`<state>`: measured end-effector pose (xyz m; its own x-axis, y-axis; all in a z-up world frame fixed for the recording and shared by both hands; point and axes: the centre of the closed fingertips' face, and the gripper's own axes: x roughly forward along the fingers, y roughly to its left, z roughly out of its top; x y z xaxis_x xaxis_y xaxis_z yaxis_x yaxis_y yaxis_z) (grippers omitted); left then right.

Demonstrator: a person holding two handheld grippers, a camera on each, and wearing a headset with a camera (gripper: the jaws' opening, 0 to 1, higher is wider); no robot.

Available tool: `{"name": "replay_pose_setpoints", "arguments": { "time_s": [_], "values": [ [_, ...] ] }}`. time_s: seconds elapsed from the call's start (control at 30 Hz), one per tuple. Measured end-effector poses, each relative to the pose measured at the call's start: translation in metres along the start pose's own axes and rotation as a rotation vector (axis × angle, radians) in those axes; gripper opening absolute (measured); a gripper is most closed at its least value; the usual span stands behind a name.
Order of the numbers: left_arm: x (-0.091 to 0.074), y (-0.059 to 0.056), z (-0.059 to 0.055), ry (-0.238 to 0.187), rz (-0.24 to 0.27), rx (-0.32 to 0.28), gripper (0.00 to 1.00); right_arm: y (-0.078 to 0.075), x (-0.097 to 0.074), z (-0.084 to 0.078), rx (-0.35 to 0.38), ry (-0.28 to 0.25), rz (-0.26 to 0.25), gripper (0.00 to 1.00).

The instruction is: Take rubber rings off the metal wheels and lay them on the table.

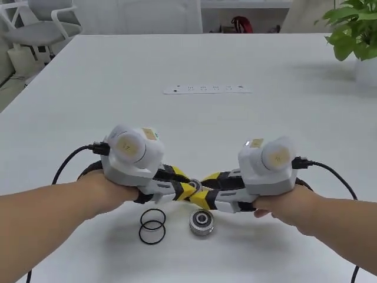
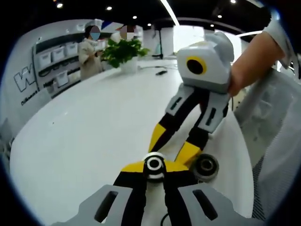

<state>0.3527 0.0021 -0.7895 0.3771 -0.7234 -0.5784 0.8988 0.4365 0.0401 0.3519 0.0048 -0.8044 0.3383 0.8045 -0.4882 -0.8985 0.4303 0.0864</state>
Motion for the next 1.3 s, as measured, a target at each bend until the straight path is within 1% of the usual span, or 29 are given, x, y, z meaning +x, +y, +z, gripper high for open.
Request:
{"name": "replay_pose_setpoints", "arguments": {
  "time_s": [0.23, 0.37, 0.43, 0.57, 0.63, 0.73, 0.87, 0.97, 1.0, 1.1, 1.17, 1.23, 1.3],
  "values": [
    [0.001, 0.000, -0.001, -0.008, 0.003, -0.010, 0.13, 0.001, -0.002, -0.002, -0.009, 0.009, -0.002, 0.21],
    [0.002, 0.000, -0.001, -0.011, 0.005, -0.014, 0.13, 0.000, -0.004, -0.005, -0.012, 0.021, -0.003, 0.17],
    [0.002, 0.000, -0.001, -0.011, 0.007, -0.017, 0.13, 0.000, -0.005, -0.006, 0.000, 0.020, 0.000, 0.15],
    [0.003, 0.001, -0.001, -0.013, 0.010, -0.022, 0.13, 0.000, -0.005, -0.006, -0.003, 0.025, 0.000, 0.14],
    [0.003, 0.001, -0.001, -0.014, 0.012, -0.023, 0.13, -0.001, -0.007, -0.007, -0.012, 0.030, 0.000, 0.10],
    [0.004, 0.001, -0.001, -0.017, 0.015, -0.027, 0.13, -0.004, -0.009, -0.009, 0.007, 0.029, -0.005, 0.03],
    [0.004, 0.002, -0.001, -0.017, 0.020, -0.029, 0.13, -0.003, -0.008, -0.009, 0.014, 0.034, -0.005, 0.02],
    [0.004, 0.002, -0.001, -0.015, 0.022, -0.023, 0.13, -0.006, -0.009, -0.009, 0.060, 0.032, -0.014, 0.00],
    [0.004, 0.002, -0.001, -0.015, 0.023, -0.024, 0.13, -0.006, -0.009, -0.009, 0.092, 0.029, -0.013, 0.00],
    [0.004, 0.002, -0.001, -0.013, 0.024, -0.020, 0.13, -0.008, -0.010, -0.010, 0.151, 0.024, -0.014, 0.00],
    [0.004, 0.001, -0.001, -0.013, 0.024, -0.019, 0.13, -0.008, -0.010, -0.010, 0.170, 0.024, -0.015, 0.00],
    [0.004, 0.001, -0.002, -0.013, 0.023, -0.018, 0.13, -0.008, -0.011, -0.010, 0.204, 0.023, -0.013, 0.00],
    [0.004, 0.001, -0.002, -0.012, 0.023, -0.017, 0.13, -0.008, -0.012, -0.010, 0.213, 0.023, -0.012, 0.00]
  ]
}}
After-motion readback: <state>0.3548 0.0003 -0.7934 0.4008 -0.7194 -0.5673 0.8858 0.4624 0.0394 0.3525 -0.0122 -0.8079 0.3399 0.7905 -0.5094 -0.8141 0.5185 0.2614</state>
